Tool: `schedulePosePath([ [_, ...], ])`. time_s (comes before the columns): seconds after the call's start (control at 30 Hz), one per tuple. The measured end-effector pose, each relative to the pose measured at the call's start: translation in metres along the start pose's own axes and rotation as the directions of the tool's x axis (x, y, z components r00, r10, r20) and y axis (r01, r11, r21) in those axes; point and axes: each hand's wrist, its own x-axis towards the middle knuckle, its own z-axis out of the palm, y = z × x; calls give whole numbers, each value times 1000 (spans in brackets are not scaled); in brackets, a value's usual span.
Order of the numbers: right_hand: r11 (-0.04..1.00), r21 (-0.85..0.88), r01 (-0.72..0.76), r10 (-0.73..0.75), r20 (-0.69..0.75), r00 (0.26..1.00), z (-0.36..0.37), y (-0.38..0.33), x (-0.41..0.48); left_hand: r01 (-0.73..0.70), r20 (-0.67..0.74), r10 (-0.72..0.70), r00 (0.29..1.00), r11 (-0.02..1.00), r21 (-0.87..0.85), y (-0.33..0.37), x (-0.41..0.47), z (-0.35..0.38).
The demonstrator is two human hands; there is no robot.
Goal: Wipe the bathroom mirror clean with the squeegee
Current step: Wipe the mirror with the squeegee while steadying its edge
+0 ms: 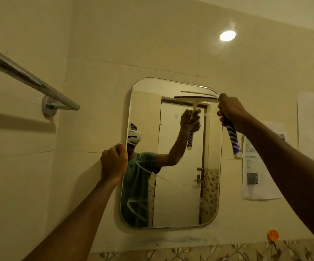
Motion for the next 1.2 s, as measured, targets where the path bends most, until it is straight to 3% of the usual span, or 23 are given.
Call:
schedulePosePath([
  [0.1,988,-57,144,-147,-44,988,8,-2,3,-17,17,17,1000,1000,22,-3,-1,2],
  [0.23,907,-344,244,-277,-50,959,17,27,-9,-3,14,3,1000,1000,-28,0,-3,1],
  [0.4,908,-399,128,-144,-11,989,36,97,-80,28,20,-27,999,999,-32,3,0,-1],
  [0.5,895,-436,91,-73,57,996,29,98,-94,68,20,-66,998,994,-83,4,2,-3],
  [0.67,846,-499,187,-242,-47,969,13,17,-27,8,38,-8,999,1000,-5,5,3,-7],
  [0.77,852,-492,176,-249,-86,965,18,-11,5,8,47,-7,999,1000,-28,3,6,-7],
  [1.07,889,-448,97,-89,40,995,57,85,-99,9,169,6,986,996,-89,2,13,-15],
  [1.2,901,-419,112,-116,18,993,49,40,-84,123,190,-78,979,964,-237,-1,15,-19],
])
